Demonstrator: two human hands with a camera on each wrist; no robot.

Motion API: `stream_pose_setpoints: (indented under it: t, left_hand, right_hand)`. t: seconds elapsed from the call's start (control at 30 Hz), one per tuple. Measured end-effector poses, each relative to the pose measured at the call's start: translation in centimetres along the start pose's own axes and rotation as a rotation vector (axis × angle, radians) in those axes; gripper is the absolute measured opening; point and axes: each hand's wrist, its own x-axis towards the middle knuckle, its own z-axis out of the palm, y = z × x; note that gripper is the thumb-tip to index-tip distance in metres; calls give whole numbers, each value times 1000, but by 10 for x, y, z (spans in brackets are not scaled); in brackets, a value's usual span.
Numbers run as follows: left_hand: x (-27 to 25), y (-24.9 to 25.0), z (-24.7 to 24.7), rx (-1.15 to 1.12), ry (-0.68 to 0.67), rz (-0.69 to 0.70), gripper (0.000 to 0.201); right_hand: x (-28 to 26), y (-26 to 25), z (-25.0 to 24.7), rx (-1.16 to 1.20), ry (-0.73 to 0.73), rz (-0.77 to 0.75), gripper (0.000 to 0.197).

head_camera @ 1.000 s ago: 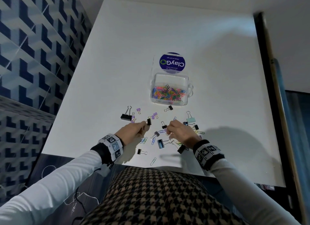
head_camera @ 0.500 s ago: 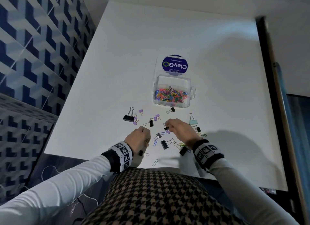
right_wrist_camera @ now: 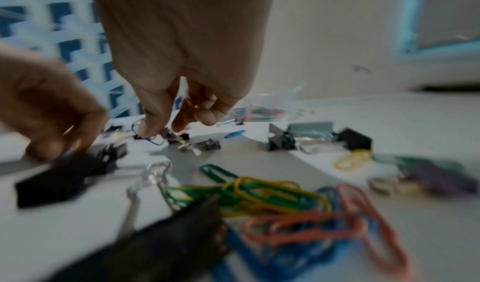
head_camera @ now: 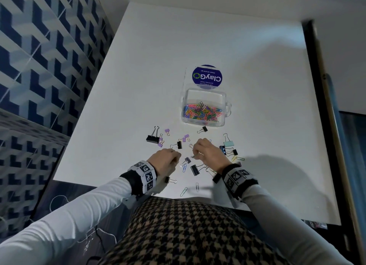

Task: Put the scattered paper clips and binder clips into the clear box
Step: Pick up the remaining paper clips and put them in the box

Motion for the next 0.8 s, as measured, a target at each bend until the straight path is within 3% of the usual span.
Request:
stream_pose_setpoints:
  t: [0.13,0.3,0.53,0.7,0.8]
  left_hand:
    - [5,-8,-16,-79,-42,2,12]
    - [4,-8,-21,-2,-72,149,17]
    - [-7,0,-3,126,-189,365,18]
    - [-4,-2,4,208,-126,390,22]
    - [-3,-6,6,298,-32,533,28]
  right_hand:
    - [-5,1,-17,410,206,197,8]
    - [-5,20,-29,762,373,452,16]
    - [-15,28,-35,1046,461,515,17]
    - [-16,29,-35,1184,446,481,15]
    - [-19,28,-36,1146,397,448,24]
